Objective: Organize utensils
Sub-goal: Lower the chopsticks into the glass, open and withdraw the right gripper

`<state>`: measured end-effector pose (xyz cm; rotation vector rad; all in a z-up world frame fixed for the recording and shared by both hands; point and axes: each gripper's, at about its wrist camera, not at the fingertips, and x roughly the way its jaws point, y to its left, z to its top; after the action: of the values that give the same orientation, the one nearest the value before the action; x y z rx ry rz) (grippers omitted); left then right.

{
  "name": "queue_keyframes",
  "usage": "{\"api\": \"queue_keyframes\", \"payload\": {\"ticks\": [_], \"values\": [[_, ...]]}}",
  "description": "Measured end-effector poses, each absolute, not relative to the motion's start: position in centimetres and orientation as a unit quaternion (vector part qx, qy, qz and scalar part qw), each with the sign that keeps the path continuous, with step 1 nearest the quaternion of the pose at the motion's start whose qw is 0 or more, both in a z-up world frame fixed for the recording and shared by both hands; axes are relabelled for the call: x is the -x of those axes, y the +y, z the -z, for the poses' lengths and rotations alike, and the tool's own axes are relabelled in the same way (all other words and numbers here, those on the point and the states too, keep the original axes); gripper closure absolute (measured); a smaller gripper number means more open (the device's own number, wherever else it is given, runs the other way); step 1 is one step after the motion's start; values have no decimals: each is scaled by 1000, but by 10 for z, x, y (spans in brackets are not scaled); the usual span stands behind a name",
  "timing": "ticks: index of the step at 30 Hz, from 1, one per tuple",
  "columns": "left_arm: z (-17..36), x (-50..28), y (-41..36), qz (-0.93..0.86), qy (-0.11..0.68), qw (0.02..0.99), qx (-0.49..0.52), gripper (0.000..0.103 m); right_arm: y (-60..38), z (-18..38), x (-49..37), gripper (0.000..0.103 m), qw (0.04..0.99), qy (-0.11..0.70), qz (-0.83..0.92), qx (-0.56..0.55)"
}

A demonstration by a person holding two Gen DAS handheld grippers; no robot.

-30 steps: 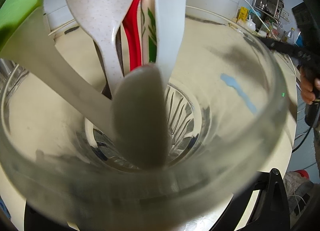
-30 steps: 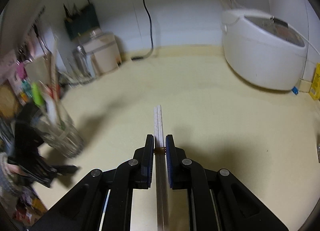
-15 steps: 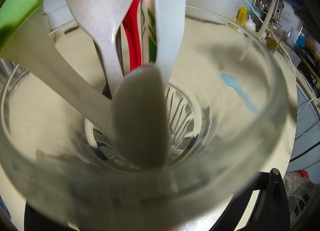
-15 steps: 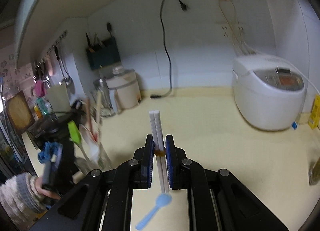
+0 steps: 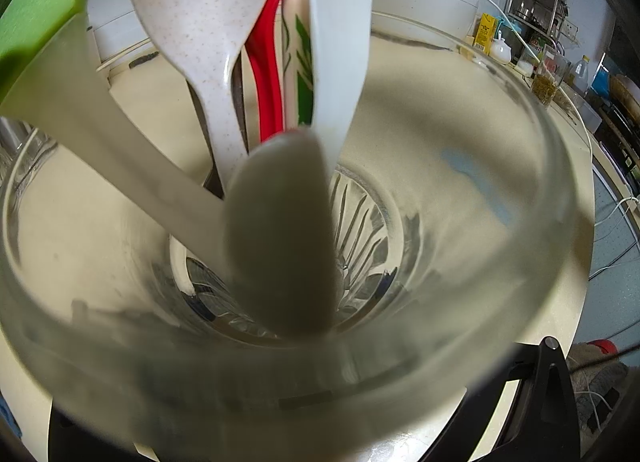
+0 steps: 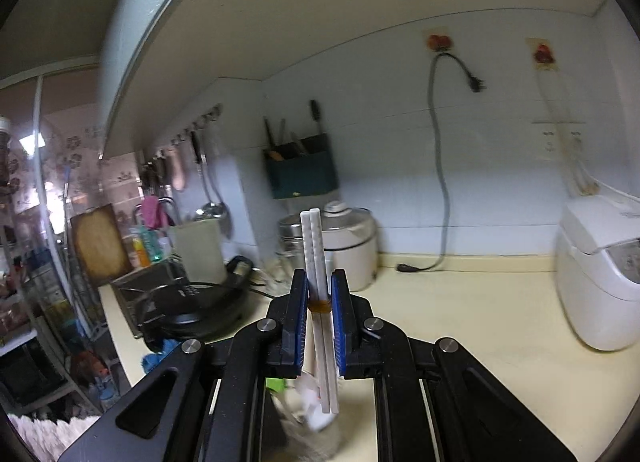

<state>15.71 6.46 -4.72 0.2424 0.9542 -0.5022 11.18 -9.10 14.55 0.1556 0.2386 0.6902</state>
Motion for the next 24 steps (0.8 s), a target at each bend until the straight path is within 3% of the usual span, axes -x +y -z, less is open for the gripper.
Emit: {"api": "queue_keyframes", "payload": {"ticks": [13, 18, 24], "values": [[47, -157, 60, 238, 453, 851, -116, 1, -39, -97, -133, 90, 922, 192, -335, -39], [47, -157, 61, 238, 453, 851, -115, 1, -47, -93, -134, 70, 922, 197, -328, -54], [47, -158, 61, 238, 453, 851, -115, 1, -88, -102, -114, 69, 908, 196, -326, -175]]}}
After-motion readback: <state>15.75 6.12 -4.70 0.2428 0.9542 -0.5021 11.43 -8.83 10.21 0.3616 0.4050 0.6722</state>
